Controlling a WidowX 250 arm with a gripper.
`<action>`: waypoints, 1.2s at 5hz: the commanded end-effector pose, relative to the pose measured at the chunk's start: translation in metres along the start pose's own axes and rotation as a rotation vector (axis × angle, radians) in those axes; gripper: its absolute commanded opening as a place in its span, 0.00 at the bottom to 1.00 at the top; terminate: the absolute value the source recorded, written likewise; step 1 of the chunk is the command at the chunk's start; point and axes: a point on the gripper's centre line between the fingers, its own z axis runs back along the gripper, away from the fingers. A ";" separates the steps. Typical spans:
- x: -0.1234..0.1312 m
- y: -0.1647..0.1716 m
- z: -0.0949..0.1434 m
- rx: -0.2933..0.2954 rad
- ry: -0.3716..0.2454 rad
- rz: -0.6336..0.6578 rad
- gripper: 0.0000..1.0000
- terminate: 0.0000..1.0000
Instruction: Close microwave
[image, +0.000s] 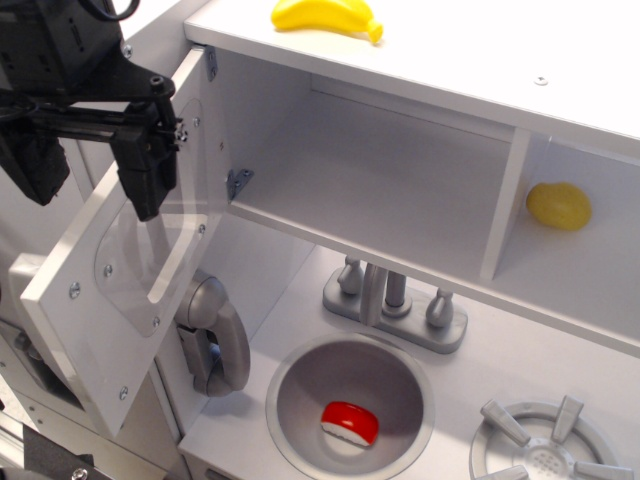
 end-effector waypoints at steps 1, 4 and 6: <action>0.002 -0.010 -0.017 0.040 0.026 -0.015 1.00 0.00; 0.002 -0.078 -0.015 -0.117 -0.033 0.077 1.00 0.00; 0.006 -0.144 -0.002 -0.170 -0.017 0.104 1.00 0.00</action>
